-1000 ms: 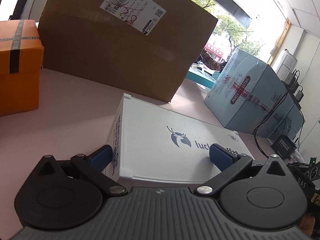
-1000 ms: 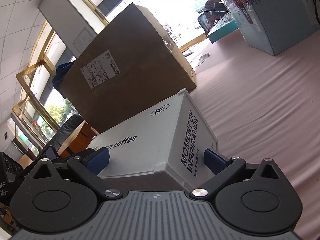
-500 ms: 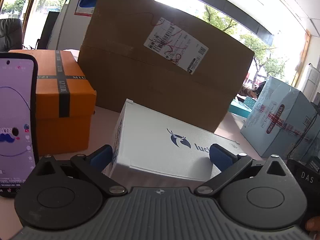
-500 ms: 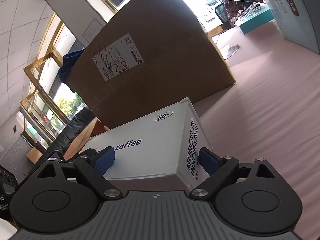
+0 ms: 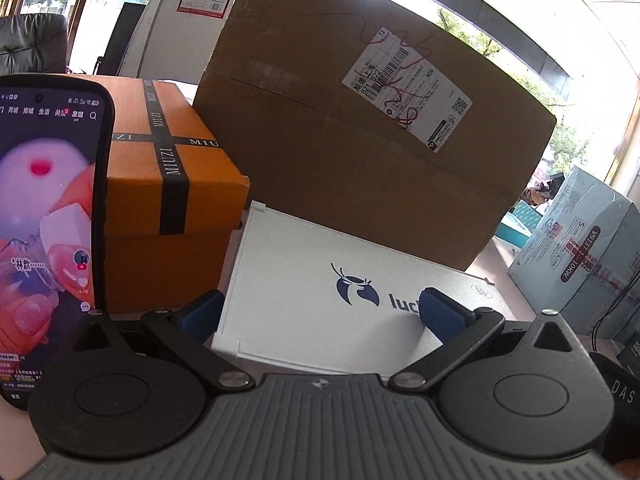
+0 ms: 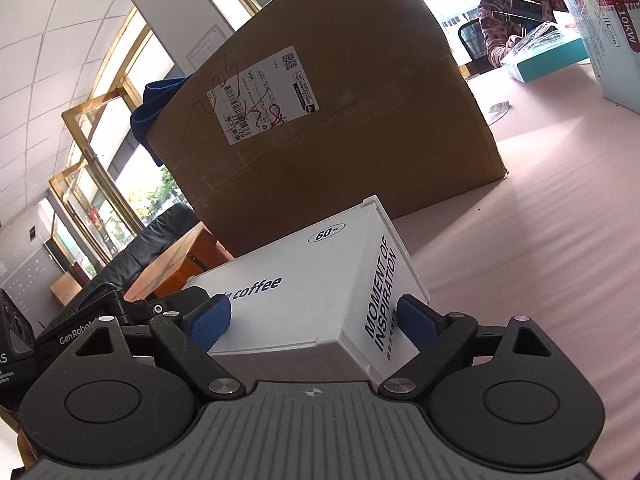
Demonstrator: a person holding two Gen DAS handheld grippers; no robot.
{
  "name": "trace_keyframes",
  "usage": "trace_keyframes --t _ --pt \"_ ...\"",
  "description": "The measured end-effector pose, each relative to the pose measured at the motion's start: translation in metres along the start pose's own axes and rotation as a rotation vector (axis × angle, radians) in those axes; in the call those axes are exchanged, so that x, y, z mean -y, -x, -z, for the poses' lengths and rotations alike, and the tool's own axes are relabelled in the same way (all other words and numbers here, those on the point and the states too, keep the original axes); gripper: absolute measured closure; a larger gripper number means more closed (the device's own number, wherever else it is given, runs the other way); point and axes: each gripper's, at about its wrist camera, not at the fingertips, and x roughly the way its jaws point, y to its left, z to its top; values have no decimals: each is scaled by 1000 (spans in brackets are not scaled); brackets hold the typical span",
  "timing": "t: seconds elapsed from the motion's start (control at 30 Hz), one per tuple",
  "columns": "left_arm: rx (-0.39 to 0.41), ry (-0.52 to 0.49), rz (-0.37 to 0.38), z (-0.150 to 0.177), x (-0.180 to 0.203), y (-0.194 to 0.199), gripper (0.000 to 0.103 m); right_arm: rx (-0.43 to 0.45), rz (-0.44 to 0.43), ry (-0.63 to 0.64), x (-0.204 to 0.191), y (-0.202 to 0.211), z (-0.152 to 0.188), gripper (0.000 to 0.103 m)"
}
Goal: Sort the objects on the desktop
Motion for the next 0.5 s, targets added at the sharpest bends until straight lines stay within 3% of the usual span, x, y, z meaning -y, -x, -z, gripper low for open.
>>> trace_keyframes --t 0.17,0.23,0.27,0.4,0.47,0.5 --pt "3 5 6 0 -2 -2 0 17 -30 -30 4 0 -2 12" --pt "18 10 -8 1 -2 -2 0 44 -54 -47 7 3 -2 7" --pt "37 4 -32 2 0 -1 0 70 -59 -55 7 7 -2 0" --pt "248 -91 -127 10 15 19 0 255 -12 -37 2 30 -3 0" --pt "401 -142 -130 19 24 37 0 330 22 -26 0 41 -3 0" --pt "439 -153 -105 22 27 44 0 356 36 -23 -1 47 -2 0"
